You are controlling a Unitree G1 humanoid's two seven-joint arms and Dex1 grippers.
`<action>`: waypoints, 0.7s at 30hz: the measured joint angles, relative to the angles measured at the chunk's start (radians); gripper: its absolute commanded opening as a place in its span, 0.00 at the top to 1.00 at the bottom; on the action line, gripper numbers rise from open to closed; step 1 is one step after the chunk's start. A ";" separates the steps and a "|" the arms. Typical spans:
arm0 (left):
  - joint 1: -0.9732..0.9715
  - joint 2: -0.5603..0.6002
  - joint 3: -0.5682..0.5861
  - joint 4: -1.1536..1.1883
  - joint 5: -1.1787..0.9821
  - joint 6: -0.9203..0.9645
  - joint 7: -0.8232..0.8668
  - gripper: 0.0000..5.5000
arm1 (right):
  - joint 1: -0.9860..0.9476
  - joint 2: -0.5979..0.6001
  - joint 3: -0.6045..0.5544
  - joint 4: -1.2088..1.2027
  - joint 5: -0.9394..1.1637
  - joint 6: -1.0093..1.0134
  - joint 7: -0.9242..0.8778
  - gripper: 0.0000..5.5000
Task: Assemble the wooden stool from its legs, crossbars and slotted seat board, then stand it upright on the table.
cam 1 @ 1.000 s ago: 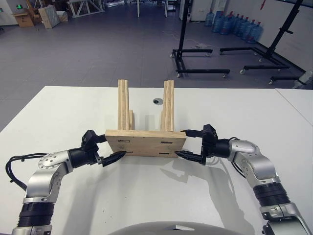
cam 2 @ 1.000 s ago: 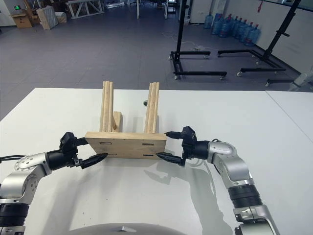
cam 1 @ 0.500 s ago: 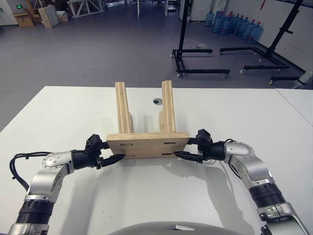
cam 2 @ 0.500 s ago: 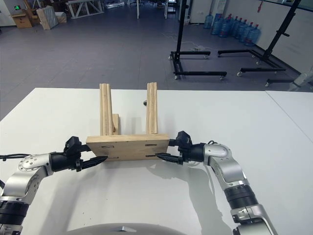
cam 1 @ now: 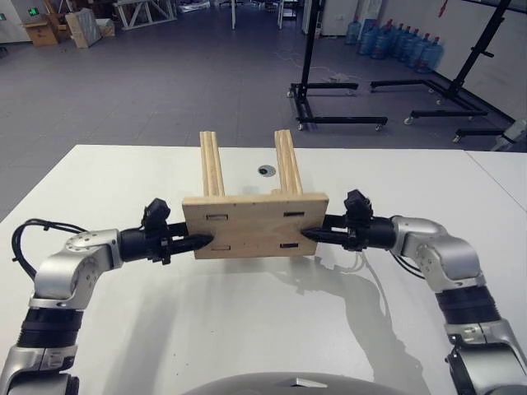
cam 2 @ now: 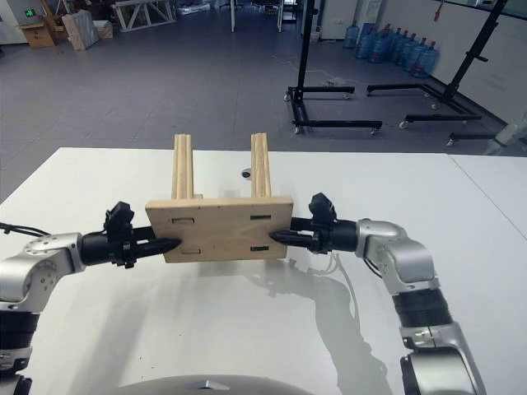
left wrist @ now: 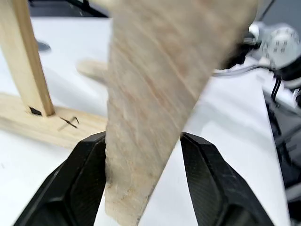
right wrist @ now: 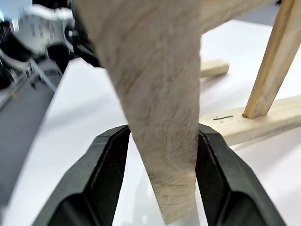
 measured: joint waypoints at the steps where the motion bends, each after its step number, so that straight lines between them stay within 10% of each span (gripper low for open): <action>1: -0.019 -0.003 0.022 -0.019 -0.027 0.047 0.029 0.58 | -0.021 -0.004 -0.014 -0.001 0.028 0.064 -0.014 0.63; 21: -0.285 -0.278 0.380 -0.044 -0.385 0.506 0.714 0.58 | -0.529 0.137 -0.368 0.301 0.279 0.758 -0.579 0.62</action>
